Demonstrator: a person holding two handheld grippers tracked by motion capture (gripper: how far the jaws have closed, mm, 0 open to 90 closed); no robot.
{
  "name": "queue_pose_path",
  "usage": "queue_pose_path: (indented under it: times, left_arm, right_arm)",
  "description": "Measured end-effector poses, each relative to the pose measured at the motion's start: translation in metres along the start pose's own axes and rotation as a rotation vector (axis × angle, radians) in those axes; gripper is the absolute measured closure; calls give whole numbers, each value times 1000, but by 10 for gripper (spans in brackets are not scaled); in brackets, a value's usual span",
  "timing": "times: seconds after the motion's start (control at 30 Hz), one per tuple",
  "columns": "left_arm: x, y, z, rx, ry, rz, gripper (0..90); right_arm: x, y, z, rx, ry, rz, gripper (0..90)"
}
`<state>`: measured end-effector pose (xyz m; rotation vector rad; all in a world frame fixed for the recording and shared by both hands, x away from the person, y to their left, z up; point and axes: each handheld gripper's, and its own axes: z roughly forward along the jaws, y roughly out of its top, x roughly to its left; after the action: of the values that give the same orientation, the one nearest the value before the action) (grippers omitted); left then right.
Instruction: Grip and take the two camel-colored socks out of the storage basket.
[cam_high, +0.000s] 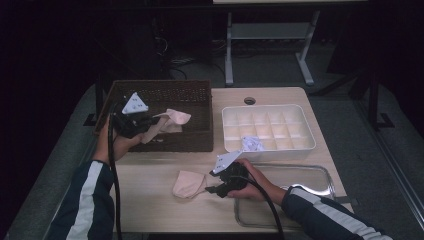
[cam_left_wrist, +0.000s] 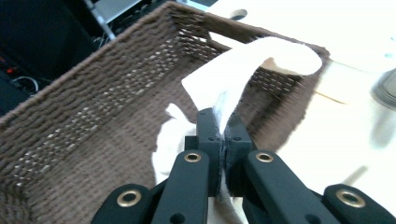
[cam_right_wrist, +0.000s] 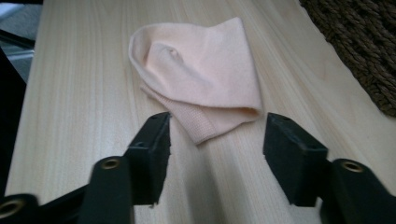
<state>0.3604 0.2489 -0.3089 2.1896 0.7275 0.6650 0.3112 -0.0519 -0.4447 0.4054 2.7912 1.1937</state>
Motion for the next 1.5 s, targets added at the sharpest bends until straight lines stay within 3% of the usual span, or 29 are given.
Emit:
queue_pose_path:
  times: [0.1,0.23,0.3,0.5,0.53,0.57,0.6,0.67,0.77,0.8,0.97,1.07,1.1,1.2,1.27,1.3,1.33,1.4,1.43,1.5]
  left_arm:
    - [-9,-8,-3,-8,-14,-2,886]
    - [-28,-34,0,9,-44,-9,886]
    - [-32,-38,1,12,-50,-8,886]
    - [-48,-67,11,84,-42,1,884]
    - [-54,-76,15,118,-36,11,884]
    - [-54,-76,15,118,-36,11,883]
    - [-61,-89,20,152,-40,21,883]
    - [-66,-99,23,170,-55,3,883]
    - [-68,-110,26,191,-57,2,881]
    - [-70,-117,29,197,-67,-17,880]
    - [-71,-126,32,212,-83,-32,863]
    - [-75,-132,39,248,-90,-14,800]
    - [-75,-132,39,248,-90,-14,762]
    - [-76,-128,37,227,-52,-68,610]
    - [-75,-124,30,181,-77,-112,529]
    - [-75,-124,30,181,-77,-112,468]
    - [-75,-120,23,142,-79,-119,433]
    - [-77,-115,14,92,-90,-134,415]
    - [-77,-115,14,92,-90,-134,411]
    - [-84,-111,10,40,-135,-136,468]
  right_arm:
    - [-2,1,-1,-13,-4,7,500]
    - [-5,1,-2,-24,-11,27,565]
    - [-5,1,-1,-18,-7,18,573]
    - [-4,3,4,-13,-13,3,648]
    - [-2,5,7,-15,-6,-4,697]
    - [-2,5,7,-15,-6,-4,697]
    - [0,7,10,-8,0,-29,734]
    - [3,9,16,1,3,-39,768]
    - [4,10,22,16,4,-51,773]
    - [3,9,27,24,13,-57,784]
    - [1,7,31,47,7,-69,765]
    - [1,6,32,53,7,-63,753]
    - [1,6,32,53,7,-63,753]
    - [2,2,29,56,1,-75,752]
    - [2,0,26,60,-8,-75,745]
    - [2,0,26,60,-8,-75,745]
    - [0,-3,23,63,-10,-79,743]
    - [-1,-6,19,67,-13,-67,741]
    - [-1,-6,19,67,-13,-67,741]
    - [-3,-9,13,76,-21,-67,731]
